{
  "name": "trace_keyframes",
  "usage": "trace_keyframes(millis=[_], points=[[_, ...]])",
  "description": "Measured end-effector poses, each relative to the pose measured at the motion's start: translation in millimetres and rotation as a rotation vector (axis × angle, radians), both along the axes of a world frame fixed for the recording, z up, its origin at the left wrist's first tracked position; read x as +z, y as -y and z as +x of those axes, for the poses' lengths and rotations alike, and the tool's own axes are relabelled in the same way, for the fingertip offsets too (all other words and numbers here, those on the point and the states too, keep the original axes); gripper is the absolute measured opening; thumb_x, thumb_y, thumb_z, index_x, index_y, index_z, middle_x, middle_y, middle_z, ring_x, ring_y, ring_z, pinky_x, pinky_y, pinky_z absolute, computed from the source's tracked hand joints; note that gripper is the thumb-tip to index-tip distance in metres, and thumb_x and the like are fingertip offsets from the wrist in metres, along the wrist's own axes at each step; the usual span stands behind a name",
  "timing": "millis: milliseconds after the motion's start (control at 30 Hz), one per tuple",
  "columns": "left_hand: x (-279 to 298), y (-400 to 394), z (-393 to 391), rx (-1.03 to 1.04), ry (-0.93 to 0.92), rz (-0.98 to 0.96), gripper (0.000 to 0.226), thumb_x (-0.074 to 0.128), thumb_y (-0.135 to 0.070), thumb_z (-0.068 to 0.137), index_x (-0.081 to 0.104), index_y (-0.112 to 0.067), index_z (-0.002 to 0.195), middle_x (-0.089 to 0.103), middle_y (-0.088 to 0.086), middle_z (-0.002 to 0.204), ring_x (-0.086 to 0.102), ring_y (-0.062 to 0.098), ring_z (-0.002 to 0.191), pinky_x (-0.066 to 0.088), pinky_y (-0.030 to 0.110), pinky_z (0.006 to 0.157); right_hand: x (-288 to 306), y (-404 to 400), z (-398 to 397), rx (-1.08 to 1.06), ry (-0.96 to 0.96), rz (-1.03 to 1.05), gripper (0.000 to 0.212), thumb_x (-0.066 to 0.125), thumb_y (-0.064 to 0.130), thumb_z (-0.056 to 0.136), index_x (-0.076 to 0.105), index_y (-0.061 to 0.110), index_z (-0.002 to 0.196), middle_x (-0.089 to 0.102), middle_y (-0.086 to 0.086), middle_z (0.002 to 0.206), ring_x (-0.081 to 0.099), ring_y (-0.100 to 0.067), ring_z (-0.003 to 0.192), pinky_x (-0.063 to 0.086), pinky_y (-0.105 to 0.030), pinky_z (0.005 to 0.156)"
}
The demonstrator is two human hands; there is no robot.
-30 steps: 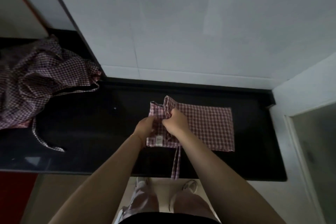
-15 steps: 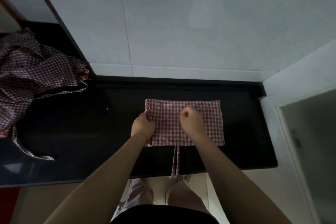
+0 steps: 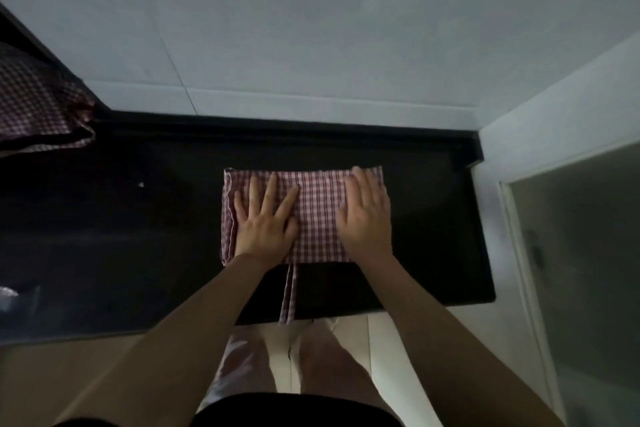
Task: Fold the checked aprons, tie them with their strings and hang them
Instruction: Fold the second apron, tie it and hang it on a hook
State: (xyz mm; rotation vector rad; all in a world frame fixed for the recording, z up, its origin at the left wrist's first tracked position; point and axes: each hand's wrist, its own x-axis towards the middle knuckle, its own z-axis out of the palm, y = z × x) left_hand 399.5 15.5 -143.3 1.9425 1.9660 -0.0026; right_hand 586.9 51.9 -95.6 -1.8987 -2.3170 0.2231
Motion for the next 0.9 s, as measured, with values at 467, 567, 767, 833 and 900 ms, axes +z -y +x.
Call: trace_keyframes(millis=[467, 567, 767, 833, 900], points=[[0.3, -1.2, 3.7, 0.079, -0.152, -0.007, 0.068, 0.012, -0.066, 0.09, -0.009, -0.048, 0.152, -0.009, 0.007, 0.164, -0.016, 0.044, 0.146, -0.01, 0.065, 0.114, -42.7, -27.4, 65.7, -0.219, 0.097, -0.238, 0.067, 0.018, 0.05, 0.103, 0.009, 0.012, 0.158, 0.008, -0.008, 0.165, 0.004, -0.023, 0.153, 0.005, -0.046, 0.121], [9.0, -3.8, 9.2, 0.115, -0.139, -0.017, 0.068, 0.021, -0.064, 0.091, 0.001, -0.045, 0.153, -0.006, 0.008, 0.164, -0.015, 0.044, 0.147, -0.01, 0.067, 0.113, -22.2, -23.2, 57.7, -0.358, -0.003, -0.189, 0.065, 0.041, 0.049, 0.1, 0.03, 0.009, 0.15, 0.034, -0.015, 0.153, 0.032, -0.03, 0.142, 0.031, -0.048, 0.113], [35.9, -10.1, 25.3, -0.198, 0.006, -0.089, 0.086, 0.047, -0.069, 0.085, 0.004, -0.042, 0.154, -0.009, -0.002, 0.165, -0.011, 0.025, 0.151, -0.005, 0.057, 0.119, 2.3, -23.1, 58.0, -0.698, -0.329, -0.643, 0.057, 0.074, 0.04, 0.082, 0.045, 0.013, 0.123, 0.054, -0.009, 0.119, 0.055, -0.025, 0.108, 0.053, -0.043, 0.088], [42.7, -21.3, 24.1, -0.247, -0.048, -0.19, 0.1, 0.058, -0.074, 0.076, 0.0, -0.045, 0.152, -0.01, -0.005, 0.164, -0.007, 0.024, 0.151, 0.005, 0.058, 0.117, 13.4, -27.0, 60.1, -0.729, -0.436, -0.828, 0.049, 0.076, 0.029, 0.083, 0.05, 0.01, 0.121, 0.058, -0.009, 0.114, 0.058, -0.02, 0.096, 0.05, -0.033, 0.073], [47.8, -33.3, 21.7, -0.261, -0.105, -0.258, 0.115, 0.068, -0.074, 0.067, -0.004, -0.047, 0.152, -0.011, -0.004, 0.163, -0.003, 0.029, 0.15, 0.013, 0.06, 0.115, 24.5, -31.4, 59.1, -0.686, -0.475, -0.918, 0.033, 0.073, 0.022, 0.085, 0.06, 0.009, 0.114, 0.064, -0.008, 0.11, 0.06, -0.016, 0.086, 0.044, -0.026, 0.063]])
